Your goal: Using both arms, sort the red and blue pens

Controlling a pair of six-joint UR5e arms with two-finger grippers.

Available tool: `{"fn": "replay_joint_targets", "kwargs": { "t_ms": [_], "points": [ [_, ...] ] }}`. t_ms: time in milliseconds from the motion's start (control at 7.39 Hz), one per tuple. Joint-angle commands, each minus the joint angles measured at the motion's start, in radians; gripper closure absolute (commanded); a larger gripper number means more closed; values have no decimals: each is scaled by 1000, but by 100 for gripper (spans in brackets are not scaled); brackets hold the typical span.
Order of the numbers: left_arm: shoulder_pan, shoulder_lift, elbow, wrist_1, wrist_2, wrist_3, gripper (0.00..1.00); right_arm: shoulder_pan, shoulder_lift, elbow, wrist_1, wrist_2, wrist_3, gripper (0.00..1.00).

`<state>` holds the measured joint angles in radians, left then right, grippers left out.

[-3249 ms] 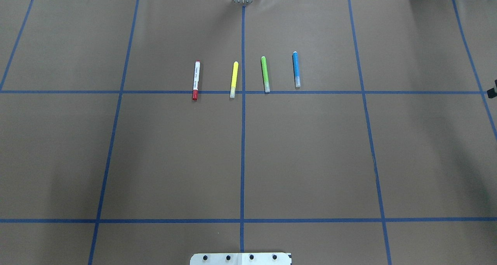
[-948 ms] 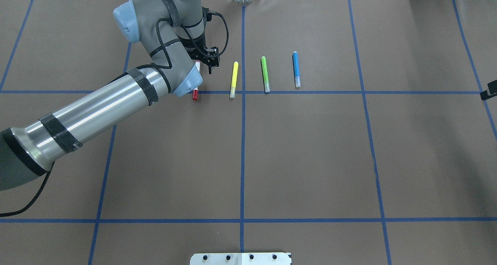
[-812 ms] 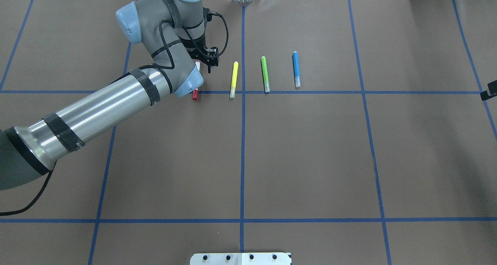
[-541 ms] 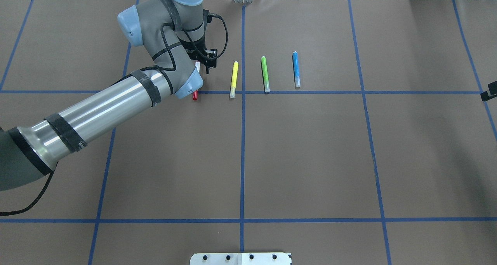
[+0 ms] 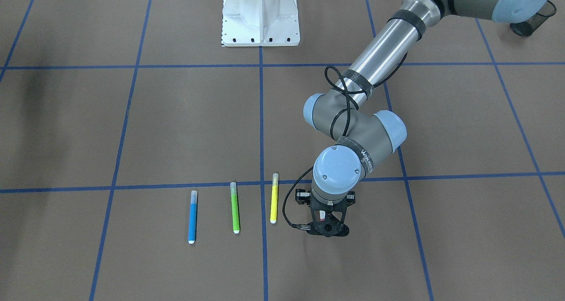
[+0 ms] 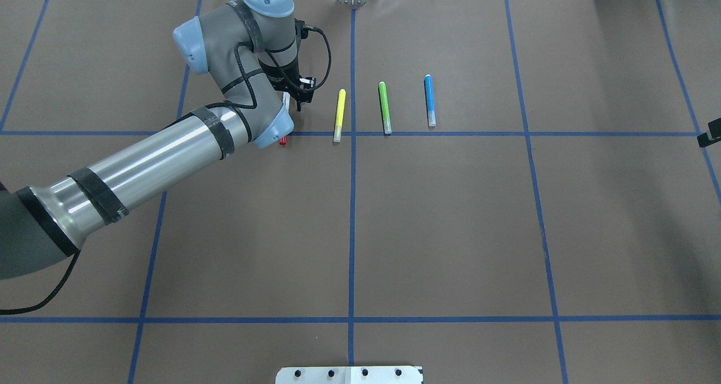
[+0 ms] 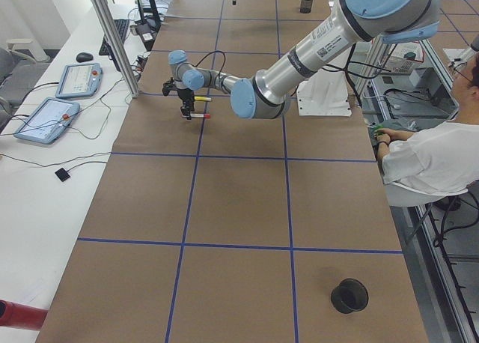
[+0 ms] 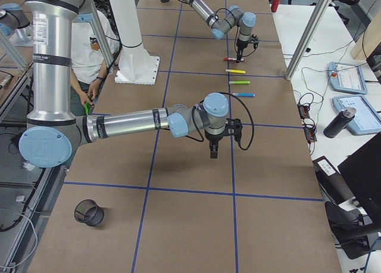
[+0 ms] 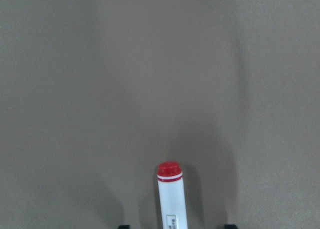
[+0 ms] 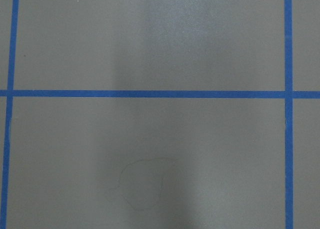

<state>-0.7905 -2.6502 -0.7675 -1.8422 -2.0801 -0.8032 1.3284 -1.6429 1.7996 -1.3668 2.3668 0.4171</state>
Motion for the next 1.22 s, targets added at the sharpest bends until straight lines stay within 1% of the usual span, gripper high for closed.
{"fn": "replay_joint_targets", "kwargs": {
  "t_ms": [0,135,271,406,812,948,1083],
  "points": [
    [0,-1,2,0,0,-4,47,0,0,0,0,0,0,0],
    [0,-1,2,1,0,-5,62,0,0,0,0,0,0,0],
    [0,-1,2,6,0,-8,97,0,0,0,0,0,0,0],
    [0,-1,2,6,0,-8,100,0,-2,0,0,0,0,0],
    [-6,-2,-12,6,-1,-14,100,0,-2,1,0,0,-1,0],
    [-7,-2,-29,6,-3,-28,100,0,-2,0,0,0,-1,0],
    [-10,4,-73,9,-3,-37,100,0,-2,1,0,0,-1,0]
  ]
}}
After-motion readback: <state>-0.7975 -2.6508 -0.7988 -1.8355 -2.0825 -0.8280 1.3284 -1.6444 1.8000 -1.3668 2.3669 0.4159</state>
